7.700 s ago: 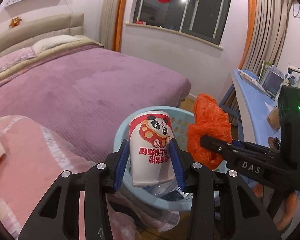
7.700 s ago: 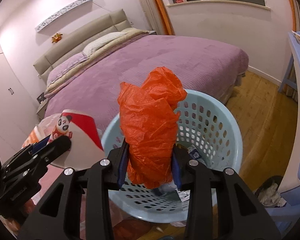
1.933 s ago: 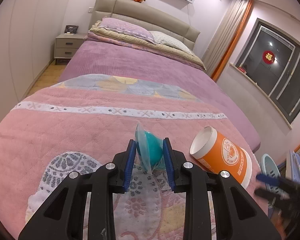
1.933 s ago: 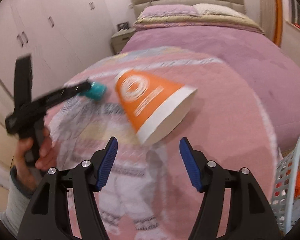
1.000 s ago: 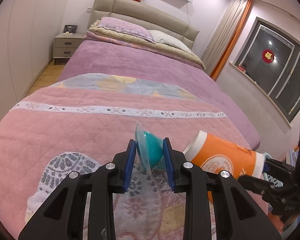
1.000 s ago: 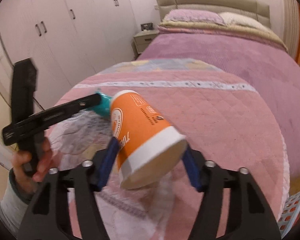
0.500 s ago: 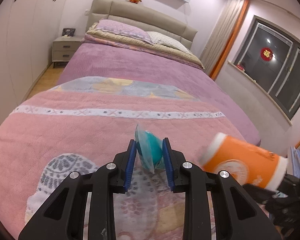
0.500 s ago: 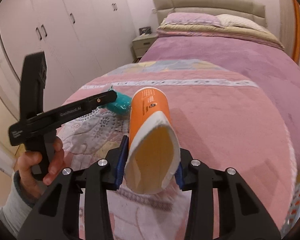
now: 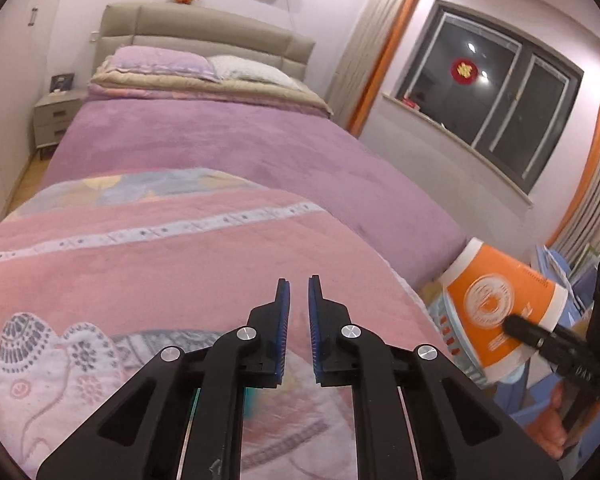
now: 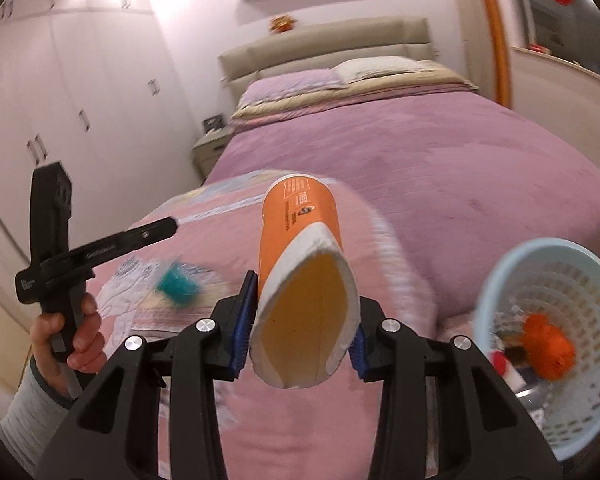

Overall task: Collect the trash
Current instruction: 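Carry the teal packet and orange cup over the wastebasket with both tools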

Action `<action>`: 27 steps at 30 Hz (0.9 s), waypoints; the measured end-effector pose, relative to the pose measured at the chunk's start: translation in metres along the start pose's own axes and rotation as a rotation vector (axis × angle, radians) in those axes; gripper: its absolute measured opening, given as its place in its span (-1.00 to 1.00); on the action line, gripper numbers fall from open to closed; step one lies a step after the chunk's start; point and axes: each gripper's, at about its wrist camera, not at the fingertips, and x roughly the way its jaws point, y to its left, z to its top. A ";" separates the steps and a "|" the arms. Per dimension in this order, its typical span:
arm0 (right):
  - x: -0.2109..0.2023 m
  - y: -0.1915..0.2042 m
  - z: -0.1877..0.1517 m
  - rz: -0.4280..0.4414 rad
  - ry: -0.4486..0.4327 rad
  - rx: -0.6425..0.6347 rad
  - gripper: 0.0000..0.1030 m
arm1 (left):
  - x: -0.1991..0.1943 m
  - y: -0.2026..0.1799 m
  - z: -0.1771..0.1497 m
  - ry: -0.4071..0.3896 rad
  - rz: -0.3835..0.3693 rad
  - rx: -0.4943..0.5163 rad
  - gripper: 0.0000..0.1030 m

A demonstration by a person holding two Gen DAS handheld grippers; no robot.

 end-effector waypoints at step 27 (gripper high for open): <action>-0.079 -0.085 -0.036 -0.068 -0.108 0.081 -0.29 | 0.021 -0.021 -0.039 0.132 0.270 0.035 -0.06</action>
